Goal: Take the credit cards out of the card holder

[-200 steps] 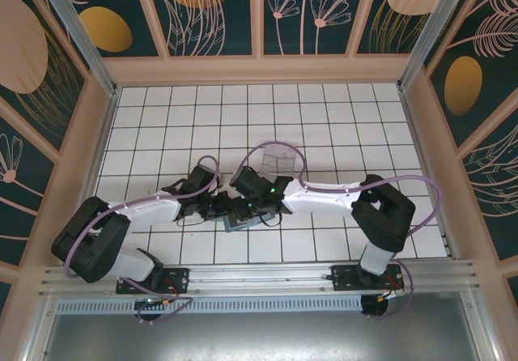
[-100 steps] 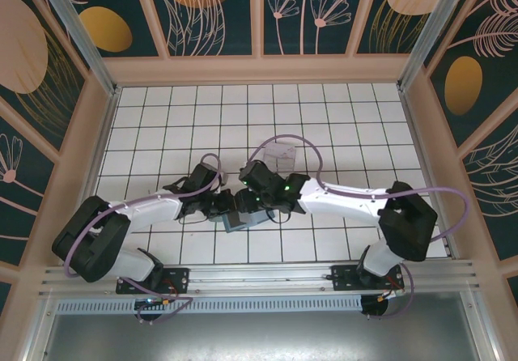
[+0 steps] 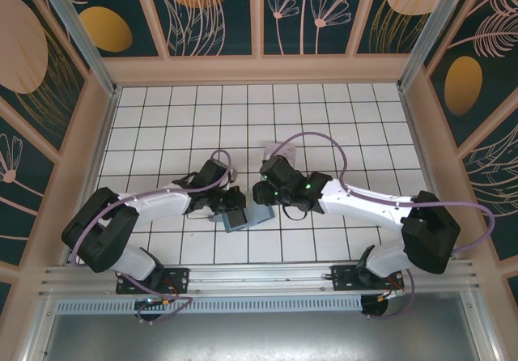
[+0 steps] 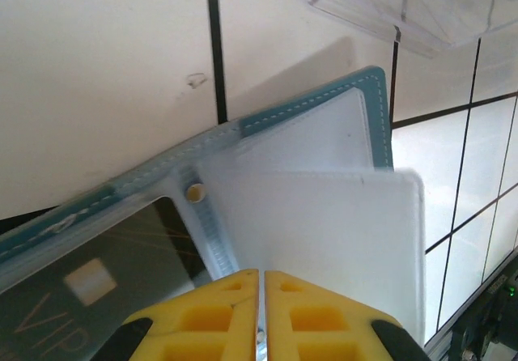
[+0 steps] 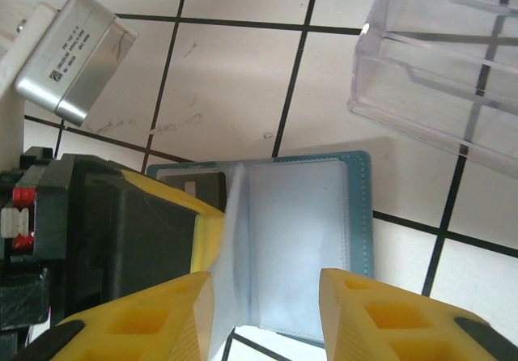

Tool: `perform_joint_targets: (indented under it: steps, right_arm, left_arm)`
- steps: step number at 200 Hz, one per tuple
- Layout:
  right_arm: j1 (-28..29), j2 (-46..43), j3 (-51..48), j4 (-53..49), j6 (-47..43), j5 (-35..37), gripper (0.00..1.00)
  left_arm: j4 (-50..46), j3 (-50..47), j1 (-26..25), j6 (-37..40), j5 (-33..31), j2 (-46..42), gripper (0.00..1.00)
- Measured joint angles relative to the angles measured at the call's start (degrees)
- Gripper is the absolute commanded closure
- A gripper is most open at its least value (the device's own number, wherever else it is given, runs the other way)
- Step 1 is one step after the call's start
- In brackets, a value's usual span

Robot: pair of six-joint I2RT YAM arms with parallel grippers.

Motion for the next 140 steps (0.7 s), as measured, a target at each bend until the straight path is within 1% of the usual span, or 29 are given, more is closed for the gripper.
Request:
perform_joint_targets:
  steps: [67, 140]
  right_arm:
    - [-0.83, -0.26, -0.7, 0.04, 0.44, 0.02, 0.6]
    - [-1.95, -0.33, -1.51, 0.09, 0.42, 0.0, 0.59]
  left_arm:
    - [1.09, 2.89, -3.39, -1.44, -0.02, 4.66, 0.88]
    - [1.49, 6.95, -5.07, -1.42, -0.07, 9.9, 0.88]
